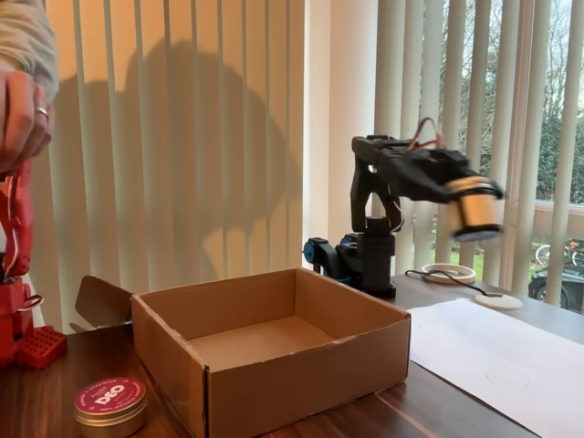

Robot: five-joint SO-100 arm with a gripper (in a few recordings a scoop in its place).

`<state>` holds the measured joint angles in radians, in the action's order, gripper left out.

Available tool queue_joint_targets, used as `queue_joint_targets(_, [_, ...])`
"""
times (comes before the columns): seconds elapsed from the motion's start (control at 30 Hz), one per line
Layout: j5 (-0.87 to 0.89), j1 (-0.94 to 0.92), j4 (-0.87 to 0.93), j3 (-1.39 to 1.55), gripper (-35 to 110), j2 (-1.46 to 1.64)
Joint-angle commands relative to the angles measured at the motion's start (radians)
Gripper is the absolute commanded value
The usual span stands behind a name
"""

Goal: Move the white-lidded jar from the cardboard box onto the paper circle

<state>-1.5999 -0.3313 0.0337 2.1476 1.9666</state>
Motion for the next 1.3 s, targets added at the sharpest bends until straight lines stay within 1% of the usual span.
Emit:
queue_joint_targets(0.0, [-0.044,0.115,-0.005,0.026,3,0.118])
queue_joint_targets(0.2, [-0.109,0.179,-0.005,0.101,3,0.023])
queue_joint_targets(0.4, [-0.152,0.167,-0.008,0.109,3,-0.107])
queue_joint_targets(0.57, [-0.161,0.152,-0.071,0.143,3,-0.196])
queue_joint_targets(0.97, [-0.149,0.176,-0.213,0.272,3,-0.245])
queue_joint_targets(1.27, [-0.149,0.178,-0.245,0.316,2,-0.247])
